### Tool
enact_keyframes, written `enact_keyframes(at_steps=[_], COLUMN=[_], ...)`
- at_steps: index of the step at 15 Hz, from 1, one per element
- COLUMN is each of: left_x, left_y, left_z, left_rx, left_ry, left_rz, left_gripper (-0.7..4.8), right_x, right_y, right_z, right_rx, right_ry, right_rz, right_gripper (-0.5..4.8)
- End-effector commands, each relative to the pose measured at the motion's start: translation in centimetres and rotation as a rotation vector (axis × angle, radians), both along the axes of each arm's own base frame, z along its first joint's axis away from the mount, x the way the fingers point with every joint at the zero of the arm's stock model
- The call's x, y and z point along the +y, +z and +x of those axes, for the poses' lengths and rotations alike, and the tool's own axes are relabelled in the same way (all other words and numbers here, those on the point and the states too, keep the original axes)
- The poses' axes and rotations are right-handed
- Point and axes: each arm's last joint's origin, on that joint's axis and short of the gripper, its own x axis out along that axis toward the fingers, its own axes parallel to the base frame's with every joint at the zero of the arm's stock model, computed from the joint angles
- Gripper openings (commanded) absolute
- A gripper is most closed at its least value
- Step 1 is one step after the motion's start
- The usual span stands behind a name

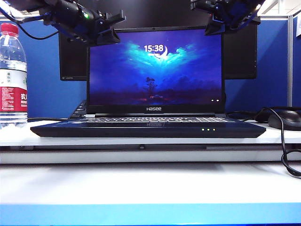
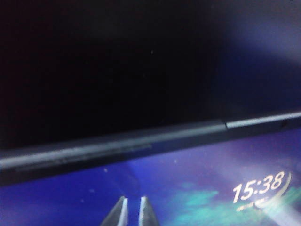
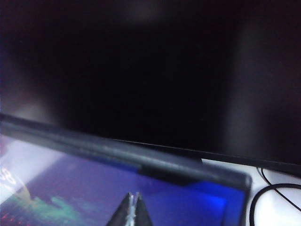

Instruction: Open the lid of the black laptop.

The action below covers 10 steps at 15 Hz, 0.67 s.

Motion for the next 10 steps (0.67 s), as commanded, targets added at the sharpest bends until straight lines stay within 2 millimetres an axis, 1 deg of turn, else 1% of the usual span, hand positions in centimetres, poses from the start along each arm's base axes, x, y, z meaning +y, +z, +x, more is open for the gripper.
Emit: enact_keyframes(at_steps=[1,4,7,9,10], left_x=[0.1,0.0,0.0,0.2,0.3], left_y=[0.4,1.1,1.6,1.9,2.1], left_z=[-0.4,-1.8,-3.7,-4.6,-5.0], left_rx=[0.029,0.114,0.221,0.281,0.297], left_ry=[-0.058,-0.236,-0.485,-0.561,-0.571], left_rz=[-0.002,0.015,0.022,0.021,0.024], left_gripper=[0.53,0.53,0.52,0.53,0.53], right_x=[0.0,-0.1,-0.5,-0.9,-1.1], right_y=[0.2,0.8,2.5,3.7,4.3], right_z=[-0.2,-1.4,-3.7,-5.4,-6.3], right_rx=[0.014,0.071,0.096,0.110,0.115], right_ry=[0.035,0.106,0.186,0.209,0.217], right_rz=[0.003,-0.001,0.004,0.004,0.001], right_gripper=[-0.01,-0.01,-0.01,-0.01,-0.01])
